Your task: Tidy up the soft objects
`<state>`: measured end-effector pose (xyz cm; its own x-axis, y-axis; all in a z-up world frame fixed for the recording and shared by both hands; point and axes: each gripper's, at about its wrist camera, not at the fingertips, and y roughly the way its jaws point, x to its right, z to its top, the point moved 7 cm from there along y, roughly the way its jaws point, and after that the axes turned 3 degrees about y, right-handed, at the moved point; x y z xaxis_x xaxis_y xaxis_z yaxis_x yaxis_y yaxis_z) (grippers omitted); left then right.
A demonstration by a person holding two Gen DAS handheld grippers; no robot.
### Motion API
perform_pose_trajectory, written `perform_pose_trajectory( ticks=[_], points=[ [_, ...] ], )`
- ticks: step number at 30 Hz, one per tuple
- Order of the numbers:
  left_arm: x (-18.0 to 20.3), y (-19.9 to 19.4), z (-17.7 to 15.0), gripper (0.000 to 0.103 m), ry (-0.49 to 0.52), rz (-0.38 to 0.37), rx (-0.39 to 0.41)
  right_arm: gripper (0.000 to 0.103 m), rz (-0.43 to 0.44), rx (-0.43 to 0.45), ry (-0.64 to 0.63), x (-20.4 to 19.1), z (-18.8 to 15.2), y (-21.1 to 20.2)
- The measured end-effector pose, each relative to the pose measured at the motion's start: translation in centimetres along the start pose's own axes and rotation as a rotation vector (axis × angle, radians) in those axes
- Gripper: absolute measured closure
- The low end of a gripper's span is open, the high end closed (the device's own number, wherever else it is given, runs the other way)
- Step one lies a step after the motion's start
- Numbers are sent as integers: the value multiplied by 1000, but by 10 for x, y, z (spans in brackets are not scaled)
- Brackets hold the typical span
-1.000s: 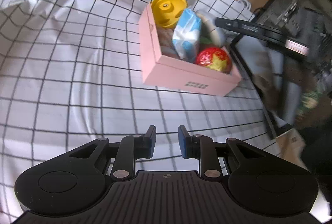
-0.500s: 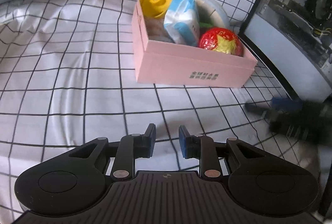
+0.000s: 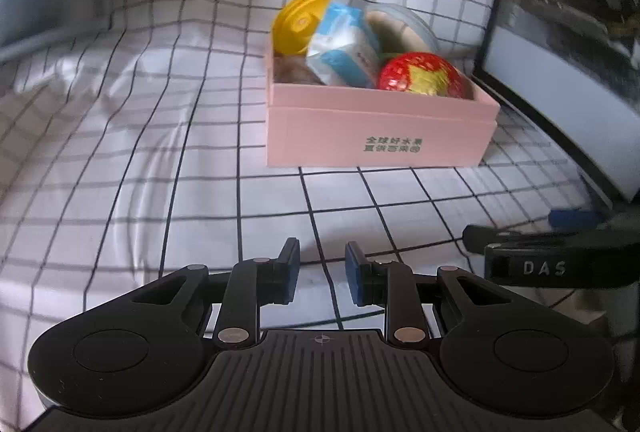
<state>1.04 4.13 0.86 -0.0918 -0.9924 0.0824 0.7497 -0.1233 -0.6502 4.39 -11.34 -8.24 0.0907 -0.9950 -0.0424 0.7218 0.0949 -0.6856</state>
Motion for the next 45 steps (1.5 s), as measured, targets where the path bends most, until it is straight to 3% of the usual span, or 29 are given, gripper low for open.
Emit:
perform_pose_trajectory(
  ticks=[4, 11, 14, 19, 27, 45],
  points=[
    [-1, -4, -6, 76, -23, -4, 34, 0, -28, 37, -11, -1, -4, -3],
    [11, -3, -9, 75, 33, 80, 63, 0, -17, 89, -80, -4, -5, -8],
    [14, -2, -10, 76, 49, 101, 66, 0, 28, 80, -36, 1, -7, -7],
    [17, -2, -10, 76, 34, 64, 69, 0, 57, 68, -30, 0, -6, -5],
    [24, 1, -9, 75, 62, 82, 73, 0, 59, 79, -36, -1, -7, -5],
    [20, 1, -8, 76, 15, 59, 83, 0, 59, 79, -36, -1, -6, -5]
  ],
)
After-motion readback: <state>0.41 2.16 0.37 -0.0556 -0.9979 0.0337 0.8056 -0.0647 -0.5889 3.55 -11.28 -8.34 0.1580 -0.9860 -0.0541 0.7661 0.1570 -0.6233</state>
